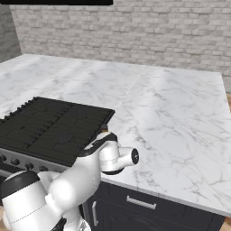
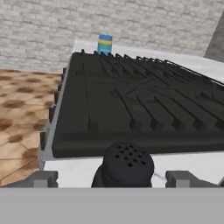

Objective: Collect the turmeric, mayonnaise, and shaker from the cabinet and place them next to the stove.

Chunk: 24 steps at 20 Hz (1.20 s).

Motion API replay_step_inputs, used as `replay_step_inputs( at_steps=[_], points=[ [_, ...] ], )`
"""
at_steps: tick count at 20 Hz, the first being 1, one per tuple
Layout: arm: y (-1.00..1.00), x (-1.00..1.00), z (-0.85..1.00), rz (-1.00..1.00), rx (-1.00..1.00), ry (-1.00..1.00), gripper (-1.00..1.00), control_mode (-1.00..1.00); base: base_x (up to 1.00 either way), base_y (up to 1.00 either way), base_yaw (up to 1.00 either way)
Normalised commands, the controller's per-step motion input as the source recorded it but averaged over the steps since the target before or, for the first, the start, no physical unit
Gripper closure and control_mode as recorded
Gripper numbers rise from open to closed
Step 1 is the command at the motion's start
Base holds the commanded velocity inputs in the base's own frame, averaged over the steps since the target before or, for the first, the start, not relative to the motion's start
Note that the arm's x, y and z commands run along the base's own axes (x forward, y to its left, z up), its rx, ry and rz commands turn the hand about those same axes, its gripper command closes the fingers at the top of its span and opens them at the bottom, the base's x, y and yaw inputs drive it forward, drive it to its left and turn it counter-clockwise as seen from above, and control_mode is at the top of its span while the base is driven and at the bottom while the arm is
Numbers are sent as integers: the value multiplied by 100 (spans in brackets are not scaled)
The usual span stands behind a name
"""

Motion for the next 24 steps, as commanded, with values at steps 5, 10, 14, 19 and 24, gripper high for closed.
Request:
replay_step_inputs(
  at_steps=[5,10,14,19,24],
  points=[
    [-11,-26,38,0,0,0,-100,-100,0,0,0],
    [-1,-43,63,-1,0,-2,-100,-100,0,0,0],
    [7,-59,73,-4,0,-6,-100,-100,0,0,0],
    [47,-80,54,-2,-1,-6,-100,-100,0,0,0],
    [82,-89,37,0,-7,-3,-100,-100,0,0,0]
  ],
)
